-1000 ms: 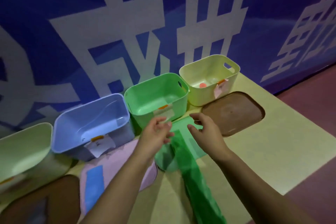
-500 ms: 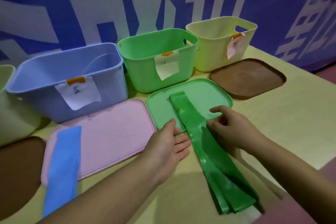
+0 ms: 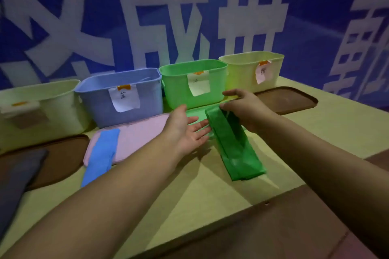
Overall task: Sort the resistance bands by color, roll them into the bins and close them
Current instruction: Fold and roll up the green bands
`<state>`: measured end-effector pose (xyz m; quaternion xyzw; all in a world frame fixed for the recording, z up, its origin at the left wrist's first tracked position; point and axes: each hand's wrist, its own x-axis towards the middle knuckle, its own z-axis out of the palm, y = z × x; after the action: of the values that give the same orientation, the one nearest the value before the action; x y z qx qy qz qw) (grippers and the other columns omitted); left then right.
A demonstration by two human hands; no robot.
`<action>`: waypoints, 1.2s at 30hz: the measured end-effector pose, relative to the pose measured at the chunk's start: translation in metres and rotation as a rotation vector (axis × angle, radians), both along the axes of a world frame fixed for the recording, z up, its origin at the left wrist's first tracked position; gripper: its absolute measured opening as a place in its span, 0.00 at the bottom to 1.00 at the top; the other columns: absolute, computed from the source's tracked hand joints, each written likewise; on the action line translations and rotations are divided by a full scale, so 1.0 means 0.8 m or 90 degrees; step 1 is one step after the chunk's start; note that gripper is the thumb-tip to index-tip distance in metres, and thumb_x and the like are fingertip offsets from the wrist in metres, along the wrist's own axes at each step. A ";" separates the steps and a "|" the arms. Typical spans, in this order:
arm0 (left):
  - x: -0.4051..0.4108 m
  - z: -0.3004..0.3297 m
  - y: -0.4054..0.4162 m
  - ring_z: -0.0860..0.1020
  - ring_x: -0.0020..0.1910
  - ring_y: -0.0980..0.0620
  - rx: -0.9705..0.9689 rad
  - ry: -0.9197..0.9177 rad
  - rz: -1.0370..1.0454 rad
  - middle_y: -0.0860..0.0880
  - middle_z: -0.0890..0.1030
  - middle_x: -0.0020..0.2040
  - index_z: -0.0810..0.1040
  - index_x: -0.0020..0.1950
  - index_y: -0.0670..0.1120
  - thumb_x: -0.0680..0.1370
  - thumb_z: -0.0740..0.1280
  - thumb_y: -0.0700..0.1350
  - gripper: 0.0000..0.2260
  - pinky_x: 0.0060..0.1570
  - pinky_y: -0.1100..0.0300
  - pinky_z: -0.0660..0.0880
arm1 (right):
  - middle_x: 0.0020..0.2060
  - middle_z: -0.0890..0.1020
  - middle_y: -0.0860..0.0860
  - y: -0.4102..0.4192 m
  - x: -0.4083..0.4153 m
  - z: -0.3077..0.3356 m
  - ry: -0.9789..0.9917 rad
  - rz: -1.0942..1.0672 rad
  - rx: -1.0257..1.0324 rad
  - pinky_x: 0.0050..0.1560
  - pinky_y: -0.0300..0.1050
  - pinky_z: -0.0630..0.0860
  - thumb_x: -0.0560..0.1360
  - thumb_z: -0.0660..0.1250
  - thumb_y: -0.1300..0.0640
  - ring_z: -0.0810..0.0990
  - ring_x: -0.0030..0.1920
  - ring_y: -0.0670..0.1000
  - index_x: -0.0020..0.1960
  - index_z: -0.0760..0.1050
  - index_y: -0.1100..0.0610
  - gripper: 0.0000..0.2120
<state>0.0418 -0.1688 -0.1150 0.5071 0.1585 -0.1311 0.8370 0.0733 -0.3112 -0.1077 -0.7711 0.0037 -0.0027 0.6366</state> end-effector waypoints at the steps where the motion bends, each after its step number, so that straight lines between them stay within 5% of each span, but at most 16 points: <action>1: -0.004 0.007 0.006 0.77 0.53 0.43 -0.009 -0.011 0.014 0.41 0.78 0.53 0.66 0.66 0.41 0.81 0.53 0.57 0.22 0.61 0.49 0.65 | 0.47 0.79 0.60 0.003 -0.007 0.014 -0.021 0.008 0.027 0.54 0.55 0.78 0.75 0.67 0.66 0.80 0.48 0.59 0.66 0.70 0.58 0.20; 4: -0.026 0.030 0.025 0.79 0.46 0.44 -0.023 -0.040 0.027 0.41 0.79 0.47 0.67 0.63 0.41 0.80 0.56 0.55 0.19 0.57 0.49 0.67 | 0.43 0.76 0.55 0.013 -0.039 0.054 -0.110 0.034 0.059 0.47 0.49 0.79 0.75 0.67 0.66 0.78 0.43 0.53 0.65 0.69 0.56 0.20; 14: -0.138 0.059 0.069 0.78 0.35 0.47 0.056 -0.245 -0.019 0.44 0.78 0.38 0.68 0.68 0.41 0.80 0.56 0.58 0.25 0.40 0.56 0.75 | 0.44 0.75 0.54 0.061 -0.174 0.085 -0.299 0.122 0.145 0.52 0.47 0.80 0.74 0.68 0.64 0.79 0.47 0.54 0.63 0.69 0.51 0.20; 18: -0.164 0.045 0.100 0.79 0.55 0.38 0.029 -0.271 0.030 0.38 0.80 0.57 0.68 0.70 0.42 0.79 0.60 0.59 0.26 0.51 0.50 0.77 | 0.43 0.76 0.53 0.086 -0.223 0.055 -0.295 0.210 0.194 0.49 0.48 0.81 0.73 0.68 0.65 0.80 0.45 0.52 0.61 0.71 0.49 0.21; 20: -0.177 0.038 0.112 0.79 0.57 0.38 0.046 -0.299 0.075 0.37 0.80 0.58 0.71 0.68 0.43 0.78 0.63 0.55 0.24 0.52 0.46 0.77 | 0.40 0.78 0.51 0.097 -0.239 0.032 -0.273 0.233 0.212 0.49 0.51 0.81 0.72 0.69 0.67 0.81 0.44 0.53 0.60 0.71 0.47 0.22; 23: -0.198 0.026 0.121 0.84 0.43 0.45 0.066 -0.375 0.185 0.40 0.84 0.48 0.70 0.66 0.44 0.76 0.67 0.41 0.19 0.37 0.52 0.81 | 0.35 0.79 0.47 0.109 -0.255 -0.005 -0.214 0.251 0.228 0.44 0.50 0.80 0.71 0.69 0.68 0.81 0.39 0.53 0.62 0.69 0.49 0.25; 26: -0.222 0.017 0.120 0.83 0.36 0.52 0.111 -0.444 0.214 0.46 0.85 0.38 0.66 0.66 0.49 0.75 0.66 0.32 0.24 0.34 0.58 0.80 | 0.40 0.81 0.53 0.115 -0.263 -0.029 -0.131 0.272 0.244 0.42 0.47 0.80 0.68 0.69 0.57 0.82 0.41 0.52 0.62 0.69 0.54 0.23; 31: -0.253 -0.005 0.118 0.84 0.45 0.48 0.257 -0.476 0.137 0.45 0.85 0.43 0.60 0.68 0.60 0.73 0.68 0.32 0.33 0.48 0.53 0.80 | 0.51 0.84 0.52 0.124 -0.252 -0.031 -0.076 0.343 0.237 0.50 0.47 0.81 0.67 0.58 0.38 0.83 0.52 0.51 0.57 0.77 0.54 0.27; 36: -0.264 -0.033 0.116 0.84 0.44 0.49 0.257 -0.442 0.122 0.44 0.85 0.44 0.60 0.66 0.60 0.74 0.67 0.30 0.33 0.42 0.56 0.80 | 0.38 0.83 0.51 0.138 -0.236 -0.026 -0.123 0.253 0.379 0.35 0.39 0.78 0.72 0.64 0.57 0.81 0.38 0.46 0.45 0.77 0.56 0.05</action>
<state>-0.1695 -0.0758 -0.1412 0.6583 -0.0645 0.1601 0.7327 -0.1156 -0.2006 -0.1288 -0.5338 -0.2056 0.0491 0.8187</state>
